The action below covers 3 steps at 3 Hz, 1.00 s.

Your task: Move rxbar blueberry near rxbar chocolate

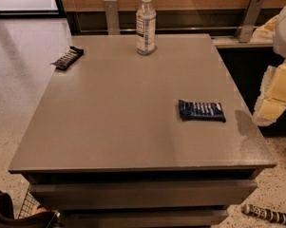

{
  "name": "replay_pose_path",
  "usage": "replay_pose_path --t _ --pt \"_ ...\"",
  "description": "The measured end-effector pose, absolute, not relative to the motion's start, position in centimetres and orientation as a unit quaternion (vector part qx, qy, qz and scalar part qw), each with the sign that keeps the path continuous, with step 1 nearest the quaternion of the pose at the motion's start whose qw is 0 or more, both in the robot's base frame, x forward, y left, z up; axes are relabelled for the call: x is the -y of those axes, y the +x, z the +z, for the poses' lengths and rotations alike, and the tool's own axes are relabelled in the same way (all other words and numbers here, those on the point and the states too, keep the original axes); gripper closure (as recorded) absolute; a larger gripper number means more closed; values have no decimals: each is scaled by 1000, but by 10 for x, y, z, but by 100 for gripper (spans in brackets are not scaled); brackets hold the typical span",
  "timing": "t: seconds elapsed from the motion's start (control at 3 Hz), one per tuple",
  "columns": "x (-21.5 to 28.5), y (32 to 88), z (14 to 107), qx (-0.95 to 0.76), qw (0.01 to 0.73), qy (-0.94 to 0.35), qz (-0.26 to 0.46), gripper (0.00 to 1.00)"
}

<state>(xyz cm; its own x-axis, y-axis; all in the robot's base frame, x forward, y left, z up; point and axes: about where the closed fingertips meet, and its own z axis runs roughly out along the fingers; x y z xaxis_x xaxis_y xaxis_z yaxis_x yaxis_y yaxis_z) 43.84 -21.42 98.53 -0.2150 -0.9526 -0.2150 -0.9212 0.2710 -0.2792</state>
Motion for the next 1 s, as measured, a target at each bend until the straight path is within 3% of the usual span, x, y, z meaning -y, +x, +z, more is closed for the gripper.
replay_pose_path --t 0.67,1.0 --pt "230 447 984 -776 211 -594 -15 0" --pt "241 472 967 -755 261 -599 55 0"
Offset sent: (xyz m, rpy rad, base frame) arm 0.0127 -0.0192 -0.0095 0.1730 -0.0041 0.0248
